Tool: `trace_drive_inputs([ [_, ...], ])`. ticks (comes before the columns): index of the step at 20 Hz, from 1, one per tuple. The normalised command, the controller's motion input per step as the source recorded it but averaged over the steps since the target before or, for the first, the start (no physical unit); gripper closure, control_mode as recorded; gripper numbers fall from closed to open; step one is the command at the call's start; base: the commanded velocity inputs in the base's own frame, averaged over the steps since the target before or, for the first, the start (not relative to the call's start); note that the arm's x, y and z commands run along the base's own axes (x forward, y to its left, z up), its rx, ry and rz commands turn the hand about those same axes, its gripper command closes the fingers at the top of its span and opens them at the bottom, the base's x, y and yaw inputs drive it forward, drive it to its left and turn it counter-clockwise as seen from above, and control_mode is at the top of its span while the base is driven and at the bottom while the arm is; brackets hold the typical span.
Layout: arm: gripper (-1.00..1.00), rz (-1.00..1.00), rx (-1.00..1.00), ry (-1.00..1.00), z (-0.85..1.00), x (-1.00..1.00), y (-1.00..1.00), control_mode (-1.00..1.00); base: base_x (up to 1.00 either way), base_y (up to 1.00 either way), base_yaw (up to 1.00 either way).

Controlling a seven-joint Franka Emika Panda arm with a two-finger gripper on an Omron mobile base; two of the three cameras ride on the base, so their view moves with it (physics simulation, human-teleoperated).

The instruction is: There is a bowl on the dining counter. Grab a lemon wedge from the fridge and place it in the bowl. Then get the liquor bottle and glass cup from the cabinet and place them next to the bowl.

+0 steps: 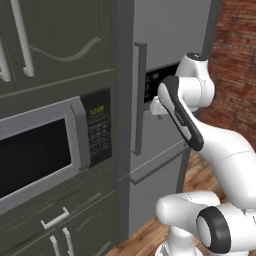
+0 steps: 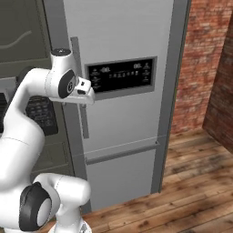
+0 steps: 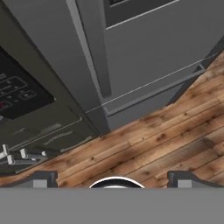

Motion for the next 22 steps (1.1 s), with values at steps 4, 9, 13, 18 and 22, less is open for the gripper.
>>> trace_drive_inputs([
  [4,-1.00,0.00,0.00,0.00,0.00,0.00,0.00,1.00,0.00,0.59,-0.10],
  [9,-1.00,-0.04,0.00,-0.02,0.00,0.00,0.18,-1.00,0.00,0.11,-0.02],
  [13,-1.00,0.00,0.00,-0.17,0.00,0.11,0.00,-1.00,0.00,0.00,0.00],
  [18,-1.00,-0.01,0.00,-0.24,0.00,0.21,0.00,-1.00,0.00,0.00,0.00],
  [22,-1.00,-0.02,0.00,-0.19,0.00,0.22,0.00,-1.00,0.00,0.00,0.00],
])
